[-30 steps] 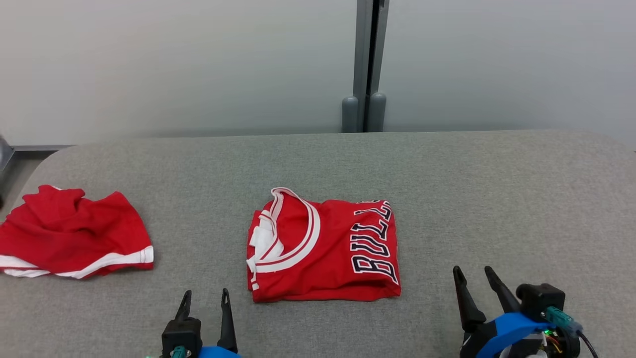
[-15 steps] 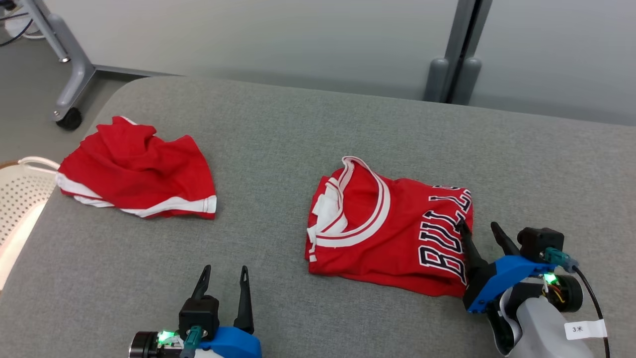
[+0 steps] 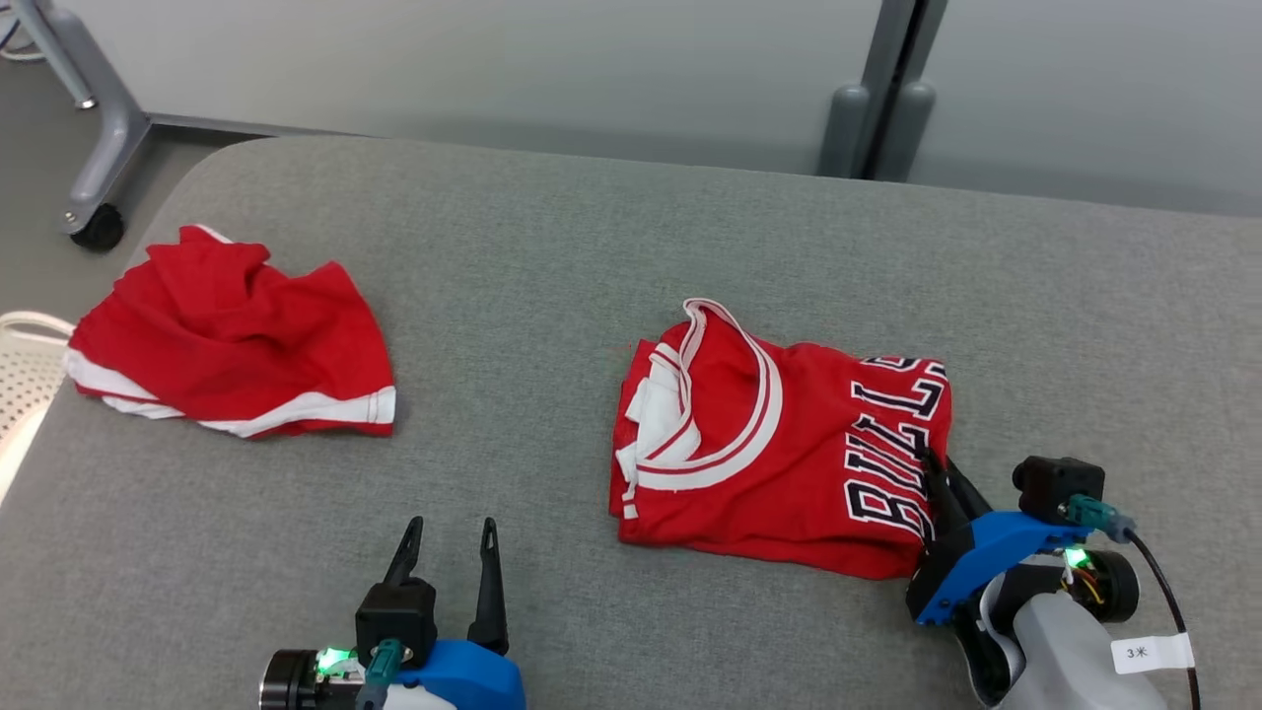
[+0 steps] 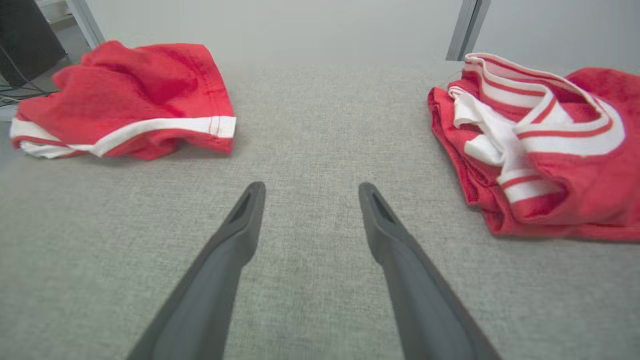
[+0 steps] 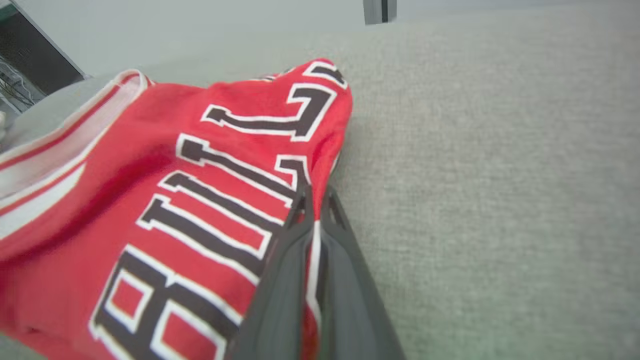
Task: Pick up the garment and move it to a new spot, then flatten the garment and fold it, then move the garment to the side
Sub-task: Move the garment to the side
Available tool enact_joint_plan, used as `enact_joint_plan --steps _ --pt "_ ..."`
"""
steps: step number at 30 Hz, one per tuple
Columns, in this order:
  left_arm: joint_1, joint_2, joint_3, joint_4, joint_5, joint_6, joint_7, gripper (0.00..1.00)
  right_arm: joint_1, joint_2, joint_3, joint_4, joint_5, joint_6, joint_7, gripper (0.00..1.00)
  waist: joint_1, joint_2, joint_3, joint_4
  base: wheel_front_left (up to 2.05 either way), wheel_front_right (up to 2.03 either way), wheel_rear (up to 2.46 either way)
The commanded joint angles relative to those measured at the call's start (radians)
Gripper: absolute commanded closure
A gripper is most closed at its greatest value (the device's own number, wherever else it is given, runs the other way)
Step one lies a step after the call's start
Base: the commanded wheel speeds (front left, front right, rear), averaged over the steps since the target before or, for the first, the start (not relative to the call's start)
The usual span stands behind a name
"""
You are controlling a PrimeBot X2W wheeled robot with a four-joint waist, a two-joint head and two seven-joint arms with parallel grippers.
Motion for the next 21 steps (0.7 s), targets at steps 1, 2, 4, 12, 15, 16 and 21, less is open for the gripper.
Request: enact_joint_plan --steps 1,2,4,12,15,16,21 --pt "-0.013 0.0 -0.005 -0.004 -0.005 0.0 -0.003 0.0 0.016 -0.011 -0.007 -0.034 0.0 -0.002 -0.001 1.0 -0.0001 -0.0002 -0.021 -0.038 0.0 0.0 0.0" --pt "-0.014 0.0 -0.008 -0.004 -0.005 -0.001 -0.003 0.0 0.022 -0.012 -0.01 -0.057 0.005 -0.002 -0.001 1.0 -0.0001 -0.0002 -0.026 -0.056 0.0 0.0 0.0" --pt "-0.017 0.0 -0.01 -0.005 -0.005 -0.004 -0.003 0.0 0.03 -0.011 0.001 -0.099 -0.007 -0.001 -0.001 1.0 -0.0001 -0.0002 -0.035 -0.098 0.0 0.0 0.0" --pt "-0.028 0.0 -0.018 -0.003 -0.025 -0.001 -0.003 0.0 0.059 -0.01 0.096 -0.21 0.022 -0.001 -0.003 1.0 -0.0001 -0.0002 -0.068 -0.324 0.0 0.0 0.0" --pt "-0.032 0.0 -0.024 -0.002 -0.032 0.0 -0.003 0.0 0.063 -0.011 0.13 -0.229 0.039 -0.001 -0.003 1.0 -0.0001 -0.0002 -0.074 -0.412 0.0 0.0 0.0" --pt "-0.033 -0.001 -0.028 -0.001 -0.036 0.0 -0.003 0.0 0.064 -0.01 0.14 -0.233 0.043 -0.001 -0.003 1.0 -0.0001 -0.0002 -0.073 -0.44 0.0 0.0 0.0" --pt "-0.051 0.0 -0.039 0.001 -0.038 -0.005 -0.003 0.0 0.066 -0.009 0.186 -0.247 0.076 -0.001 -0.003 1.0 -0.0001 -0.0002 -0.062 -0.565 0.0 0.0 0.0"
